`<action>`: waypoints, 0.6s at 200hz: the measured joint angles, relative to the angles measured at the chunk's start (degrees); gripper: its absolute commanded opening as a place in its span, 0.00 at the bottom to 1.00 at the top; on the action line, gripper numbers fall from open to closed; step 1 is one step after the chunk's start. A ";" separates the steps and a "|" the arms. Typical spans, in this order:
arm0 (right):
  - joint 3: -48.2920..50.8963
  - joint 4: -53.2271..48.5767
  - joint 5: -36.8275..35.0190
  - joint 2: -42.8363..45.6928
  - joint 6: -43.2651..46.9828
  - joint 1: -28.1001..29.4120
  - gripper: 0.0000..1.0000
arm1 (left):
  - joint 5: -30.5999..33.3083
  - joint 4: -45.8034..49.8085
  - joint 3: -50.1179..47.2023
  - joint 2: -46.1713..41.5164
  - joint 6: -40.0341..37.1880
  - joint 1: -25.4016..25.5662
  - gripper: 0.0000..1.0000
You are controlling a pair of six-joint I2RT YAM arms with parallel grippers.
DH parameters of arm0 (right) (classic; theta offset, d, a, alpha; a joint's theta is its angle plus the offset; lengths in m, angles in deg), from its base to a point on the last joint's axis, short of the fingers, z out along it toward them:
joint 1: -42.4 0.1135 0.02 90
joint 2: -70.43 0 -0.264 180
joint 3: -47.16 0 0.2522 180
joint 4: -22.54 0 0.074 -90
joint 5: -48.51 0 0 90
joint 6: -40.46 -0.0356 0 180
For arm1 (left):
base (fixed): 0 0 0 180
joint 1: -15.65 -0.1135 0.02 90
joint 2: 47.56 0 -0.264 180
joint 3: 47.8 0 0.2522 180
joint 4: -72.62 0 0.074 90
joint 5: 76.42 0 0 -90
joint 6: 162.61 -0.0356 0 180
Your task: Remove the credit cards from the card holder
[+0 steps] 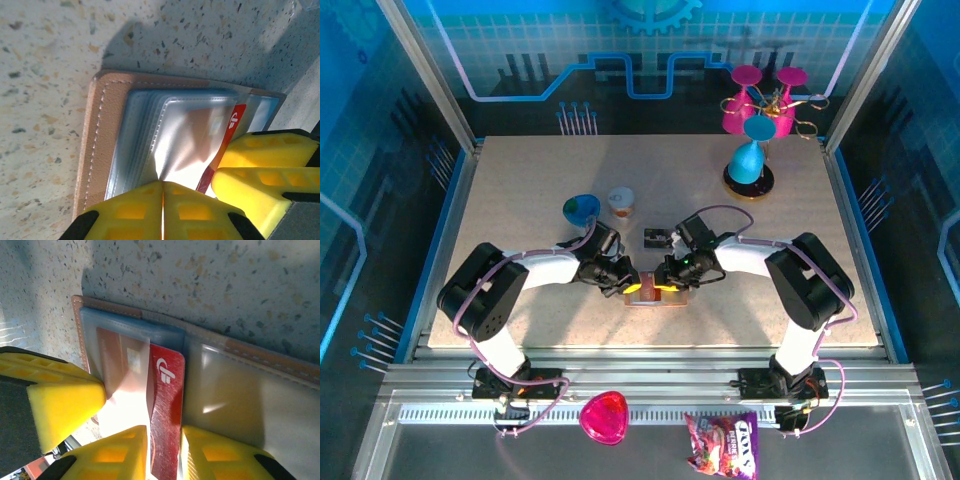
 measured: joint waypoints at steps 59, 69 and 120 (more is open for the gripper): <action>1.49 3.45 1.92 -0.66 -1.25 -0.81 0.21 | 0.00 0.00 0.00 0.00 0.00 0.00 0.08; 2.19 4.39 2.47 -0.68 -1.46 -1.01 0.19 | 0.00 0.02 0.00 0.00 0.00 0.00 0.08; 3.65 6.84 3.80 -0.68 -2.38 -1.75 0.12 | 0.02 0.02 0.00 0.00 0.02 -0.02 0.08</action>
